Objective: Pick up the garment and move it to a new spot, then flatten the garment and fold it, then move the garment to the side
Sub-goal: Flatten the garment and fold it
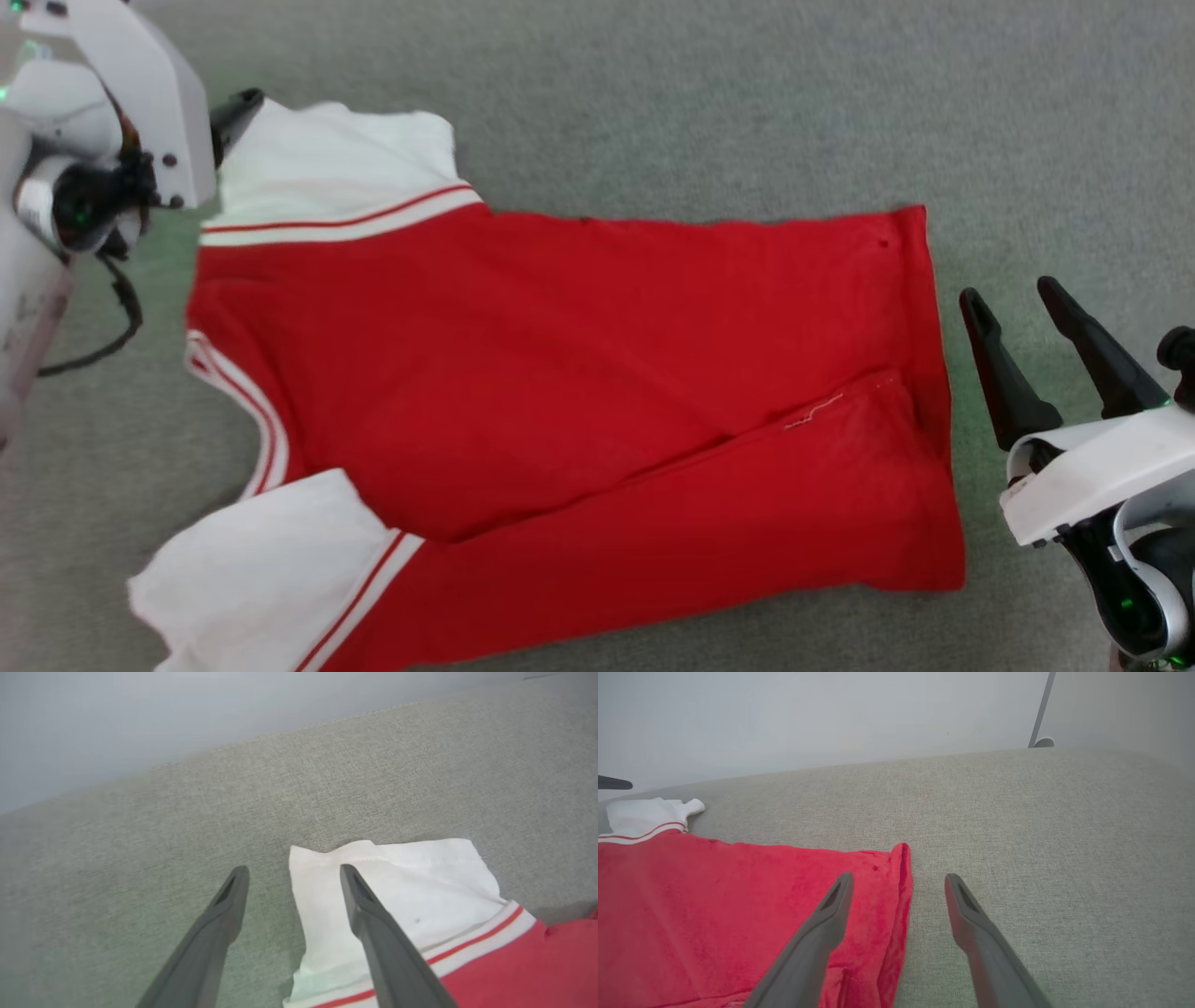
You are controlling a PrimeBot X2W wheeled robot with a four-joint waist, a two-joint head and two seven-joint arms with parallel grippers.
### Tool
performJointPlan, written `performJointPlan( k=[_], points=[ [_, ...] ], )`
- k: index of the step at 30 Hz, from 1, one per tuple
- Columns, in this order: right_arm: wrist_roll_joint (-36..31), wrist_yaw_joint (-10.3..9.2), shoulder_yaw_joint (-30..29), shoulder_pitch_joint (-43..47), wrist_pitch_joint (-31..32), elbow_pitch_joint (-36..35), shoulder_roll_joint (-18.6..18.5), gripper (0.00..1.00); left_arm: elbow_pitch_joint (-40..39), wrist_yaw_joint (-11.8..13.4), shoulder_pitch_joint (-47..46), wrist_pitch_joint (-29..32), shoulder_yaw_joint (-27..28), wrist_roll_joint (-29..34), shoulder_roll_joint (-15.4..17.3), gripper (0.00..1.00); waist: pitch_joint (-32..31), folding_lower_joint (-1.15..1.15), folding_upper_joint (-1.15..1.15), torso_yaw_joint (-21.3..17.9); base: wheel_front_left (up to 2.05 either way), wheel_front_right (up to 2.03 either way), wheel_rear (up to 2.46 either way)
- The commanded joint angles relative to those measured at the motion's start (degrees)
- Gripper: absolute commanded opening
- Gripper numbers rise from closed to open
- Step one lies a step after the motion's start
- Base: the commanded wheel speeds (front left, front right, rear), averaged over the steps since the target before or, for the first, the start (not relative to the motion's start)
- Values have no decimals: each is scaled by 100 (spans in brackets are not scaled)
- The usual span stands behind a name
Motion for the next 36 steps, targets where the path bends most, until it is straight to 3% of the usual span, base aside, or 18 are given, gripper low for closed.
performJointPlan(
  k=[1,7,15,16,18,19,20,21,31,36],
  points=[
    [24,-5,23,-98,-21,1,40,100,131,-23,-91,108,-5,-32,-36,100,313,0,0,-200,0,0,0],
    [66,-5,56,-166,50,60,55,100,707,5,-240,816,-157,-97,-281,100,454,0,0,-229,0,0,0],
    [156,-5,48,-220,594,-32,-2,100,1218,266,-36,1813,-212,-413,-734,100,491,0,0,-200,0,0,0],
    [163,-5,49,-229,689,-65,-17,100,1236,289,-19,1875,-196,-461,-810,96,496,0,0,-191,0,0,0],
    [176,-5,32,-289,869,-143,-21,100,1254,309,21,2010,-139,-596,-956,81,503,0,0,-177,0,0,0],
    [177,-5,44,-332,977,-178,-37,100,1256,303,52,2078,-106,-664,-1044,68,506,0,0,-171,0,0,0],
    [187,-5,68,-368,1073,-219,-52,100,1245,276,65,2089,-103,-671,-1103,42,509,0,0,-164,0,0,0],
    [200,-5,93,-413,1171,-251,-63,100,1259,294,70,2061,-59,-724,-1134,0,514,0,0,-158,0,0,0],
    [179,-5,228,-1148,2555,-236,-233,100,1335,252,-207,1401,-15,-528,-1109,0,514,0,0,-2,0,0,0],
    [8,-5,273,-1893,3432,311,-312,100,1425,181,-336,1291,-14,-507,-1155,0,526,0,0,131,0,0,0]
  ],
)
